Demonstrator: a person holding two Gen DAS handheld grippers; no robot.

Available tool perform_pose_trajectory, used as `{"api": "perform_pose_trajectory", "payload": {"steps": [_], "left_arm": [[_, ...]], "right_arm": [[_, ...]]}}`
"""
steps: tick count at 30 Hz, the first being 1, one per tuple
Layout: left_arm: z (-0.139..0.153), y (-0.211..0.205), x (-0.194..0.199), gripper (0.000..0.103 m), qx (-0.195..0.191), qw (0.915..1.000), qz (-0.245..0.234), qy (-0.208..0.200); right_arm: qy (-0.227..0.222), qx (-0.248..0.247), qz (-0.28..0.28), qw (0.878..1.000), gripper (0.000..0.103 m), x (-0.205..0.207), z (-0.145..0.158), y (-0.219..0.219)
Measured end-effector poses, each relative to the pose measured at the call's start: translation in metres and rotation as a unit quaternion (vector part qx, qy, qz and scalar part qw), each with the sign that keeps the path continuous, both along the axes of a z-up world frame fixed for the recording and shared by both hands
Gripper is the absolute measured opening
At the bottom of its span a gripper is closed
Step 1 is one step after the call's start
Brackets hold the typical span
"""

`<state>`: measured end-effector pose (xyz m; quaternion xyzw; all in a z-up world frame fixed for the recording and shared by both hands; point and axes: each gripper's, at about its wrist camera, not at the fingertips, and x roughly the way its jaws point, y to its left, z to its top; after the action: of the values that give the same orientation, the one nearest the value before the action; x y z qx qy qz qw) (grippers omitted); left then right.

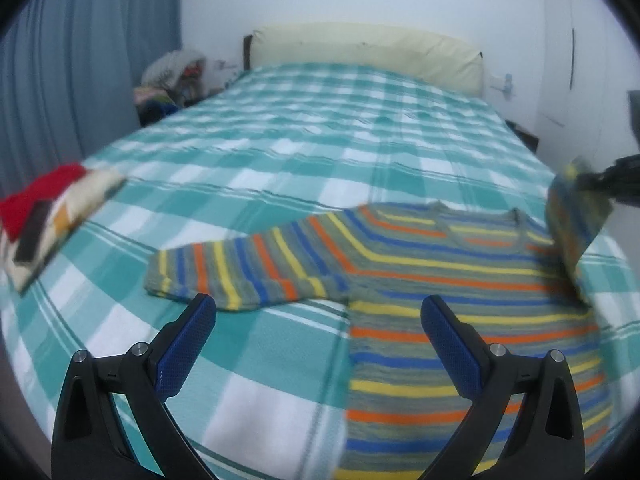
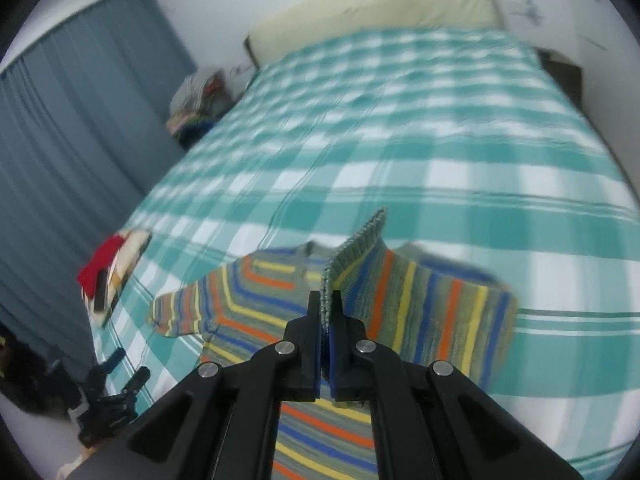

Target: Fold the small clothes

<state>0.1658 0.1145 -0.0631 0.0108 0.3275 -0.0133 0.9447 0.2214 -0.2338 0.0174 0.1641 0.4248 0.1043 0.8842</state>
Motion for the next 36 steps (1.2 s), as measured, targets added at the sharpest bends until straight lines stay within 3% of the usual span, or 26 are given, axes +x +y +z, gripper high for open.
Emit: {"api": "perform_pose_trajectory", "payload": {"steps": [1,2,5,9,12,16,20,24,27,29,32,36], "left_arm": [[0.0,0.001,-0.001,0.102,0.0,1.0,0.001,0.001],[-0.002,0.003,0.0,0.102,-0.004,1.0,0.004,0.004],[-0.005,0.009,0.003,0.102,-0.026,0.9994,0.011,0.019],[-0.007,0.011,0.002,0.102,-0.042,0.9987,0.012,0.027],[-0.009,0.005,0.0,0.102,-0.041,0.9986,0.0,0.033],[-0.02,-0.007,-0.001,0.102,-0.058,0.9957,-0.028,0.067],[-0.047,-0.03,-0.007,0.102,-0.086,0.9891,-0.047,0.11],[-0.078,-0.055,-0.013,0.102,-0.091,0.9823,-0.052,0.155],[-0.091,-0.072,-0.019,0.102,-0.046,0.985,-0.055,0.157],[-0.088,-0.073,-0.023,0.102,-0.035,0.9859,-0.061,0.152],[-0.072,-0.057,-0.024,0.102,-0.056,0.9858,-0.063,0.145],[-0.032,-0.001,0.004,0.102,-0.088,0.9892,-0.024,0.114]], "right_arm": [[0.01,0.008,0.006,1.0,0.005,0.009,-0.012,0.011],[0.024,0.022,0.013,0.999,0.013,0.017,-0.027,0.019],[0.047,0.099,0.026,0.994,0.06,0.03,-0.06,0.027],[0.04,0.171,0.023,0.984,0.062,0.024,-0.073,0.021],[0.036,0.141,0.007,0.989,0.062,0.01,-0.07,0.006],[0.028,0.023,-0.034,0.999,0.062,-0.032,-0.07,-0.02],[0.029,-0.088,-0.076,0.993,0.062,-0.095,-0.089,-0.046],[0.019,-0.139,-0.123,0.982,0.062,-0.157,-0.107,-0.064],[0.004,-0.167,-0.147,0.975,0.069,-0.187,-0.121,-0.069],[0.001,-0.186,-0.159,0.97,0.071,-0.198,-0.133,-0.069],[0.011,-0.191,-0.156,0.969,0.072,-0.199,-0.15,-0.068],[0.002,-0.186,-0.151,0.971,0.081,-0.2,-0.157,-0.07]]}}
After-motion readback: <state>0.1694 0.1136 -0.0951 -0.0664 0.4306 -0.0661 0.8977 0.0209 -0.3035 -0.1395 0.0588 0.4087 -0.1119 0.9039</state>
